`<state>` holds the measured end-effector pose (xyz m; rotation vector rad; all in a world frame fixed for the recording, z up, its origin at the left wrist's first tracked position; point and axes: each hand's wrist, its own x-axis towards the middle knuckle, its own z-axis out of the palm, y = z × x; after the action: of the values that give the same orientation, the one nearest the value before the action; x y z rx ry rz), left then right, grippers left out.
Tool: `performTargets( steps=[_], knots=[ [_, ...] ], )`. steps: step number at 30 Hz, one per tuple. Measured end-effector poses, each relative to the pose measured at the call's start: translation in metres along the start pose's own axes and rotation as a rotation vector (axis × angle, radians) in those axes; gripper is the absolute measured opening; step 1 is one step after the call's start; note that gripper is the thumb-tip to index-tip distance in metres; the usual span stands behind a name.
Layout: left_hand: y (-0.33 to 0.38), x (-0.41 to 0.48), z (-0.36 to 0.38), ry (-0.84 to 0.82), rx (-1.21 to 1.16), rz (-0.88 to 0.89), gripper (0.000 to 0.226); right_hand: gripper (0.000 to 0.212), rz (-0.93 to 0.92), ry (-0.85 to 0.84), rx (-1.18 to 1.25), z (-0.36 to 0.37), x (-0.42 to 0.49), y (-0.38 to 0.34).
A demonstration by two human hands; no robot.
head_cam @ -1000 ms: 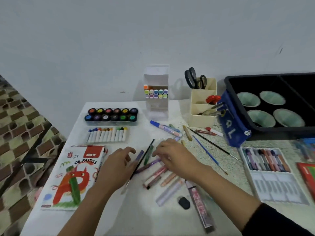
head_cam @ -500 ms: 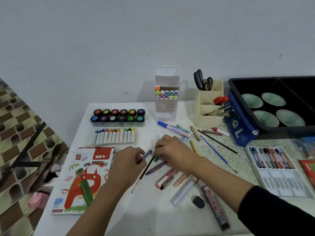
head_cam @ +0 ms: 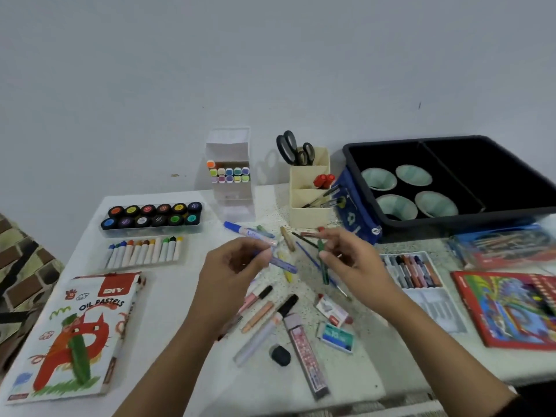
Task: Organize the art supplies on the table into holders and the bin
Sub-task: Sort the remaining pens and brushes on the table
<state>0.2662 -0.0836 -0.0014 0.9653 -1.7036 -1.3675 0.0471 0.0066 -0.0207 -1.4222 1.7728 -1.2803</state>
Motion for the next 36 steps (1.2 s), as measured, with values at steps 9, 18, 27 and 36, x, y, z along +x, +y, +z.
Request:
performTargets(
  steps=[9,18,27,36],
  knots=[
    [-0.006,-0.012,0.142,-0.221,-0.019,-0.075,0.017,0.024,0.122,0.048,-0.104,-0.118,-0.056,0.052],
    [-0.029,-0.022,0.225,-0.218,0.329,0.041,0.019,0.025,0.196,-0.079,-0.142,-0.143,-0.078,0.091],
    [-0.032,-0.032,0.222,-0.193,0.534,0.126,0.028,0.022,0.185,-0.088,-0.111,-0.137,-0.071,0.09],
    [-0.033,-0.035,0.219,-0.298,0.672,0.111,0.032,0.022,0.056,-0.127,-0.289,-0.127,-0.067,0.094]
  ],
)
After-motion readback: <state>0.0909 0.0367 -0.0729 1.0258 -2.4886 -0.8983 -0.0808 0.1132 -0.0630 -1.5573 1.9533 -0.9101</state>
